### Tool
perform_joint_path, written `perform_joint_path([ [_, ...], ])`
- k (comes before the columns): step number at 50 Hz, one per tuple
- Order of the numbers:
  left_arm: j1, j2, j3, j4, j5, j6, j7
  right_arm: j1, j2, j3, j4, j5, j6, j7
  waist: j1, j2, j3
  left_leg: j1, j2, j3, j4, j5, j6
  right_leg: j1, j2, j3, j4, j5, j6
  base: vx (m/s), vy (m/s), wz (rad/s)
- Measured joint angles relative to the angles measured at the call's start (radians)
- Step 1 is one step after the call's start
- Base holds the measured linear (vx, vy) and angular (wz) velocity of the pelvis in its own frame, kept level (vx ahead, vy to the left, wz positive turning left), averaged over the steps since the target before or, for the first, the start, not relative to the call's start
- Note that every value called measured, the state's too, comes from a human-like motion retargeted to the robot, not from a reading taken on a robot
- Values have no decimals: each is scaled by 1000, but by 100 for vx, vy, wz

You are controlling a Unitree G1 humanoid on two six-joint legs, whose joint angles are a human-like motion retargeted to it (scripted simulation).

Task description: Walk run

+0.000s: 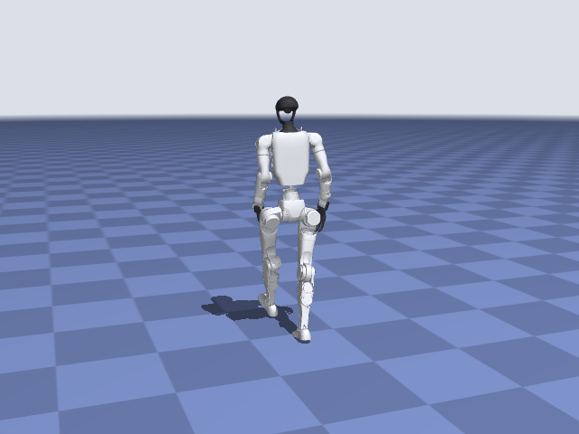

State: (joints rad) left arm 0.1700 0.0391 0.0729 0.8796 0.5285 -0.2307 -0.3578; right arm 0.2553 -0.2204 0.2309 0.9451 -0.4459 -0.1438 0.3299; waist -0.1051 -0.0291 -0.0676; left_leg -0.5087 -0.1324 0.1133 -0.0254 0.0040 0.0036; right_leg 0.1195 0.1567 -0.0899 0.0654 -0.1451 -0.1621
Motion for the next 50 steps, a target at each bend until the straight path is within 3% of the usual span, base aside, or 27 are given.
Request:
perform_joint_path([
  [3, -16, 2, 23, 13, -64, 8, -32, 15, 19, -8, 11, 12, 19, 2, 20, -16, -31, 41, 6, 55, 59, 20, 76, 35, -22, -24, 65, 160, 72, 117, -23, -50],
  [5, -12, 1, 40, 21, -108, -3, -30, 23, 21, 4, 2, 17, 30, -26, 68, -21, -51, 53, 48, 66, 114, 96, 71, 46, -53, -44, 148, 375, 143, 145, -23, -155],
  [7, 1, 4, 46, 28, -142, 2, -53, 20, 20, 27, -10, 19, 41, -67, 43, -6, -72, 59, 105, 56, 214, 63, 82, -7, -58, -33, 311, 576, 216, 122, -16, -75],
  [9, 8, 17, 49, 30, -133, 20, -81, 5, 10, 60, -36, 3, 57, -78, -13, -8, -61, 80, 94, 37, 318, -26, 121, -115, -51, 22, 606, 669, 264, 120, -16, -4],
  [10, 5, 30, 47, 30, -116, 26, -88, -8, -1, 73, -52, -15, 66, -72, -38, -29, -49, 107, 68, 94, 363, -74, 147, -180, -77, 57, 799, 669, 295, 105, -13, -53],
  [12, -1, 58, 40, 44, -68, 23, -90, -23, -1, 78, -91, -78, 89, -80, -30, 66, -48, 174, 165, 96, 301, -83, 146, -245, -5, 37, 770, 651, 254, 93, -6, -98],
  [15, -11, 56, 27, 98, 0, 30, -118, -19, 0, 41, -151, -116, 91, -172, -71, 124, -33, 281, 147, 96, 229, -105, 156, -355, -9, 11, 741, 494, 214, 104, -5, -4],
  [20, 8, 45, -45, 153, -27, 34, -152, 17, -27, 23, -260, 5, -60, -391, -243, 164, -2, 461, 59, 15, 91, -122, 172, -530, -107, -11, 505, 278, 262, 92, -3, 93],
  [23, 33, 32, -56, 169, -28, 28, -124, 24, -47, 31, -284, 15, -130, -468, -321, 145, -6, 558, -15, 5, 62, -172, 188, -582, -207, -51, 254, 250, 294, 100, -12, 45],
  [25, 33, 16, -36, 196, -24, 36, -130, 11, -38, 29, -259, 0, -134, -463, -366, 137, 1, 623, -40, -8, 52, -204, 180, -624, -221, -14, 103, 216, 275, 111, -23, 25],
  [28, 22, -8, 6, 240, -47, 104, -177, -9, -7, 18, -208, 7, -45, -339, -371, 158, 5, 691, -34, -7, 63, -225, 140, -644, -162, 127, -72, 172, 319, 84, -17, -7],
  [29, 22, -13, 11, 249, -55, 125, -185, -10, 2, 11, -201, 20, -19, -287, -374, 164, 1, 707, -32, -12, 77, -212, 122, -639, -154, 122, -74, 187, 307, 120, -31, 33],
  [32, 29, -18, 7, 254, -69, 145, -172, -27, 14, -19, -206, 94, -8, -209, -394, 182, -25, 728, -6, -15, 149, -68, 32, -612, -162, 15, 19, 218, 226, 122, -32, 95],
  [34, 39, -15, -8, 240, -75, 132, -146, -34, 12, -29, -208, 136, -41, -251, -437, 187, -45, 717, 38, -25, 262, 155, -53, -587, -179, 44, 79, 269, 216, 120, -37, 180],
  [36, 51, -5, -20, 213, -74, 112, -133, -35, 5, -12, -199, 139, -74, -267, -433, 173, -51, 657, 91, -15, 465, 369, -135, -544, -169, 122, 153, 193, 169, 136, -49, 116],
  [37, 57, 3, -27, 193, -69, 98, -133, -36, -3, -1, -194, 117, -70, -257, -428, 158, -48, 611, 124, -7, 598, 440, -152, -511, -171, 116, 175, 153, 149, 130, -51, 116],
  [39, 63, 30, -34, 145, -50, 57, -132, -50, -28, 18, -185, 26, -10, -208, -419, 116, -54, 502, 174, 6, 837, 510, -119, -429, -211, 1, 159, 121, 132, 107, -53, 111],
  [40, 62, 43, -34, 122, -37, 34, -127, -60, -42, 27, -176, -20, 25, -180, -401, 89, -65, 450, 161, -16, 909, 506, -100, -396, -234, -43, 142, 120, 130, 78, -46, 47],
  [42, 65, 67, -27, 79, -6, -15, -101, -73, -46, 31, -134, -92, 48, -99, -342, 53, -79, 338, 140, -37, 996, 346, -72, -343, -180, 10, 113, 101, 105, 84, -42, 19],
  [44, 65, 69, -19, 42, -3, -49, -65, -71, -42, 31, -82, -97, 51, -52, -280, 18, -76, 244, 121, -48, 994, 255, -62, -288, -156, -1, 73, 104, 88, 87, -39, -5],
  [47, 59, 59, -6, -17, -89, -99, -31, -59, -39, 65, -36, -49, 40, -49, -134, -64, -54, 139, 109, 31, 853, 142, -44, -202, -142, -2, 16, 106, 61, 76, -38, -101],
  [50, 51, 64, -17, -81, -147, -147, -15, -36, -44, 96, -31, -51, 19, -71, 1, -103, -30, 86, 156, 136, 577, 85, -21, -132, -107, 3, -7, 71, 47, 87, -38, -82],
])
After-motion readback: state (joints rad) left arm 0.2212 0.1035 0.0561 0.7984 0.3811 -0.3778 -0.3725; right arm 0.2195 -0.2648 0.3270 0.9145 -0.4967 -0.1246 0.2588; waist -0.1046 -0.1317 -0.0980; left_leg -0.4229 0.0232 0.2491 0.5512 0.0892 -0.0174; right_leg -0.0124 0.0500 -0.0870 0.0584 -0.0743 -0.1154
